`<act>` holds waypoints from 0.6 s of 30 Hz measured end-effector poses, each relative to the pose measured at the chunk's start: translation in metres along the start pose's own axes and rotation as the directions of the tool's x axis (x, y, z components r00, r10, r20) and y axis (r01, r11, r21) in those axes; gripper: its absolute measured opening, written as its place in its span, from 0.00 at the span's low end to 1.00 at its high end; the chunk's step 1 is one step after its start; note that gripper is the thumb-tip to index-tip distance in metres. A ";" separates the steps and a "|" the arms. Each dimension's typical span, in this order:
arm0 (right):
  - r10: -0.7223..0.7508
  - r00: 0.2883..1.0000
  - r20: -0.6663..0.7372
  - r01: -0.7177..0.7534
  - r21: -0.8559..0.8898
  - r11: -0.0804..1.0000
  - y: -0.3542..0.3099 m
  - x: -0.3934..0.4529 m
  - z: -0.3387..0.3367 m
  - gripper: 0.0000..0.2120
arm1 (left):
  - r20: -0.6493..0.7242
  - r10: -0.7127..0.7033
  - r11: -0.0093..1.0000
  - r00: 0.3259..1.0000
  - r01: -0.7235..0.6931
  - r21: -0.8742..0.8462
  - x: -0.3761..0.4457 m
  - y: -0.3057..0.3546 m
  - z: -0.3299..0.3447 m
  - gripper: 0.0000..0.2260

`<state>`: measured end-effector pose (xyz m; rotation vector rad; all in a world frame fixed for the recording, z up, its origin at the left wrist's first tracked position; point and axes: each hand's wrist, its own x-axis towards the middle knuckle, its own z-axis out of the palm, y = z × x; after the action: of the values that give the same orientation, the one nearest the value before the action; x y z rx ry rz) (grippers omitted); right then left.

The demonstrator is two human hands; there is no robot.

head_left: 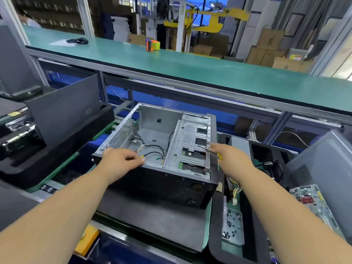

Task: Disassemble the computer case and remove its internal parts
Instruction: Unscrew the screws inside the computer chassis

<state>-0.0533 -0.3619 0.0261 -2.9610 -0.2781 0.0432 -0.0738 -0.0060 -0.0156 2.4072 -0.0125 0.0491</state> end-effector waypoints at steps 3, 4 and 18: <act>-0.013 0.998 0.059 0.017 -0.066 0.998 -0.004 0.004 0.007 0.37 | 0.036 0.056 0.998 0.998 -0.055 -0.021 0.009 -0.013 -0.011 0.09; -0.013 0.999 0.053 0.016 -0.062 0.998 -0.005 0.004 0.008 0.37 | 0.048 0.076 0.997 0.996 -0.075 -0.027 0.013 -0.017 -0.015 0.09; 0.271 0.962 -0.029 -0.271 -0.038 0.962 -0.081 -0.005 0.023 0.28 | 0.217 0.169 0.984 0.961 -0.153 -0.090 0.072 -0.075 -0.065 0.17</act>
<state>-0.0737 -0.2802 0.0176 -3.0159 0.1335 0.0369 -0.0021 0.0936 -0.0148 2.3218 -0.3102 -0.1464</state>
